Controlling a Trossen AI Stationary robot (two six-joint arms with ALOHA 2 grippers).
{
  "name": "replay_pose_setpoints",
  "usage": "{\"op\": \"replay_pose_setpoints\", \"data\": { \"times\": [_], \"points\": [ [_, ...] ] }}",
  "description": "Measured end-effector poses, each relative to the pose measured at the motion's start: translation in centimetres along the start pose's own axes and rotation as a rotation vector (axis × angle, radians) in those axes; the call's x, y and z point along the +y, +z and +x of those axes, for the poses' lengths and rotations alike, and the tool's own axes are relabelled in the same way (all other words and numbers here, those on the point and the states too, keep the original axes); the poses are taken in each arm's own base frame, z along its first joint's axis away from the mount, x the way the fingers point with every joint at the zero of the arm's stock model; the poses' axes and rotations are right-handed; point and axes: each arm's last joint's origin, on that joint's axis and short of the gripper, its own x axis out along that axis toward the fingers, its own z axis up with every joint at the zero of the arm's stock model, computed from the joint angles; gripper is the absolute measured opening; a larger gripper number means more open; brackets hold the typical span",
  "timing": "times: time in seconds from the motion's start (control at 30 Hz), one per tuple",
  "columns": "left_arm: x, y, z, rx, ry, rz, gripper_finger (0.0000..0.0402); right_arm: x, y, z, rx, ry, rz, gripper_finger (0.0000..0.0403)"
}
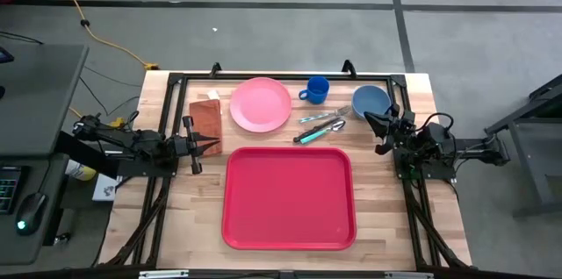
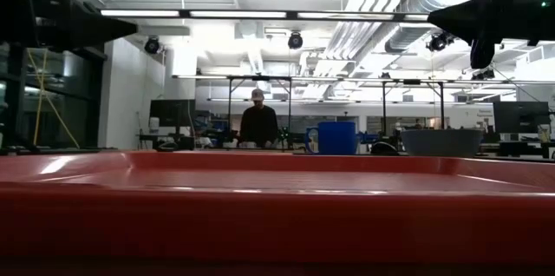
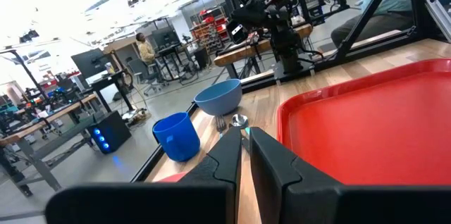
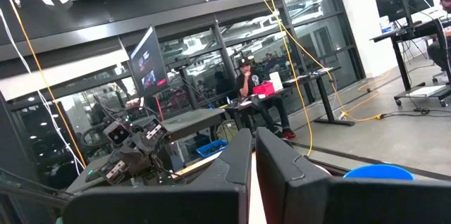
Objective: Set up tray
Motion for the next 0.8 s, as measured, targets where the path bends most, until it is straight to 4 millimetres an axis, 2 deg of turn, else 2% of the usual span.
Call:
{"op": "replay_pose_setpoints", "data": {
  "times": [0.8],
  "points": [
    [0.1,-0.04,0.0,0.014,0.033,-0.003,0.006,0.0,0.01,0.0,0.0,0.0,0.0,0.0]
  ]
}}
